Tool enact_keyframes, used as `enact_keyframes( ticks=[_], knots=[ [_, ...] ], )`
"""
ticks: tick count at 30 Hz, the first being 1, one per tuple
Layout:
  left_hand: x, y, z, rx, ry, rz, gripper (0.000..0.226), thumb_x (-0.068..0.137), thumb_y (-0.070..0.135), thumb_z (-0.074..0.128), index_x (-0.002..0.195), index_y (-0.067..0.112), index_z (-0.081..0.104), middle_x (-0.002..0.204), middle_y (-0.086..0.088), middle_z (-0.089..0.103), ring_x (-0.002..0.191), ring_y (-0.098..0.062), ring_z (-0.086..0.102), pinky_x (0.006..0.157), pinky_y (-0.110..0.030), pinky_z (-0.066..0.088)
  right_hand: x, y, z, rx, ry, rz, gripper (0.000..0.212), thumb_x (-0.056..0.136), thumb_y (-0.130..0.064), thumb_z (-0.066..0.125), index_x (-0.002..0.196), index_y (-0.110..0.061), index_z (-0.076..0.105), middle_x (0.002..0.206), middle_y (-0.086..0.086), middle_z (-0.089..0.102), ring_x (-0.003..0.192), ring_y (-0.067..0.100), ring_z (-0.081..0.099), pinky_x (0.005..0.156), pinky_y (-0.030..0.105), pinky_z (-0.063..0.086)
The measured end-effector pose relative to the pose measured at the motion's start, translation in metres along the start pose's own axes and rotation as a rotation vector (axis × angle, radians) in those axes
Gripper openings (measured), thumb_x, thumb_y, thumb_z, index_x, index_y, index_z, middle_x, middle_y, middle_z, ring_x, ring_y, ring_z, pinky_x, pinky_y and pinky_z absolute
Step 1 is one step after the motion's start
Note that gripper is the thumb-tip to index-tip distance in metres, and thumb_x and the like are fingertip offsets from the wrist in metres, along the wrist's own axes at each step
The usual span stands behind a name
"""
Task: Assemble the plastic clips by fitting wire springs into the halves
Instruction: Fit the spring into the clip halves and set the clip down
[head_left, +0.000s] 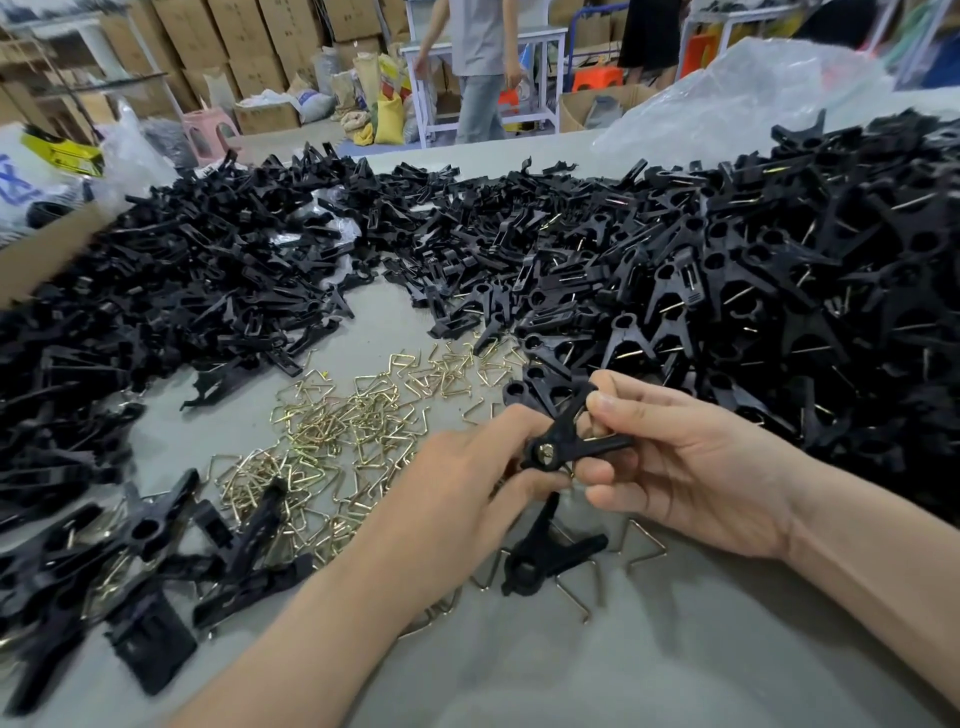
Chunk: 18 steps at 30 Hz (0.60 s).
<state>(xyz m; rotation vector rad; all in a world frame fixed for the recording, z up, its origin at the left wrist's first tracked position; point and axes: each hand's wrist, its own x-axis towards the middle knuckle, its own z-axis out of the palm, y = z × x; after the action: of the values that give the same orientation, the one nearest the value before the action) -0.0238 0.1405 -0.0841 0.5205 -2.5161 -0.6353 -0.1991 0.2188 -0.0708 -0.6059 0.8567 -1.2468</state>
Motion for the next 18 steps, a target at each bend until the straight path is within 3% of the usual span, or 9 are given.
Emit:
enact_keyframes(
  ticks=[3, 6, 12, 15, 18],
  knots=[
    [-0.0005, -0.0002, -0.0011, -0.011, -0.006, 0.000, 0.021, 0.089, 0.026, 0.060, 0.106, 0.014, 0.061, 0.073, 0.005, 0.067, 0.057, 0.008, 0.047, 0.054, -0.011, 0.036, 0.0000, -0.0014, 0.0000, -0.004, -0.013, 0.021, 0.017, 0.082, -0.014, 0.059, 0.074, -0.012, 0.045, 0.068, 0.013, 0.055, 0.058, 0.017, 0.061, 0.055, 0.029, 0.058],
    [-0.0002, 0.0003, -0.0011, -0.017, 0.007, -0.006, 0.021, 0.088, 0.026, 0.060, 0.106, 0.014, 0.062, 0.073, 0.005, 0.067, 0.060, -0.001, 0.053, 0.058, -0.018, 0.044, -0.0015, -0.0024, -0.0001, -0.010, 0.003, 0.030, 0.016, 0.082, -0.014, 0.060, 0.074, -0.011, 0.046, 0.070, 0.013, 0.055, 0.060, 0.018, 0.063, 0.056, 0.029, 0.058],
    [0.0009, 0.0028, -0.0022, -0.046, 0.039, 0.001, 0.020, 0.087, 0.028, 0.060, 0.104, 0.017, 0.062, 0.074, -0.001, 0.070, 0.054, 0.005, 0.050, 0.053, -0.009, 0.037, -0.0013, -0.0011, 0.0014, 0.019, 0.012, 0.023, 0.016, 0.079, -0.016, 0.064, 0.071, -0.010, 0.051, 0.069, 0.013, 0.052, 0.060, 0.017, 0.062, 0.058, 0.029, 0.058],
    [0.0021, 0.0065, -0.0051, -0.106, 0.104, 0.016, 0.019, 0.084, 0.036, 0.063, 0.102, 0.032, 0.055, 0.088, 0.005, 0.070, 0.067, 0.004, 0.061, 0.061, -0.005, 0.042, -0.0019, -0.0001, 0.0006, 0.164, -0.136, 0.090, 0.020, 0.074, -0.020, 0.077, 0.074, -0.005, 0.065, 0.068, 0.011, 0.054, 0.061, 0.015, 0.063, 0.064, 0.028, 0.059],
    [0.0033, 0.0069, -0.0074, -0.069, 0.155, 0.058, 0.022, 0.083, 0.040, 0.061, 0.103, 0.033, 0.059, 0.077, 0.004, 0.069, 0.065, 0.000, 0.062, 0.058, -0.009, 0.046, -0.0028, -0.0007, -0.0020, 0.210, -0.297, 0.142, 0.029, 0.073, -0.026, 0.080, 0.089, -0.002, 0.074, 0.073, 0.007, 0.063, 0.064, 0.012, 0.066, 0.065, 0.023, 0.058]
  ],
)
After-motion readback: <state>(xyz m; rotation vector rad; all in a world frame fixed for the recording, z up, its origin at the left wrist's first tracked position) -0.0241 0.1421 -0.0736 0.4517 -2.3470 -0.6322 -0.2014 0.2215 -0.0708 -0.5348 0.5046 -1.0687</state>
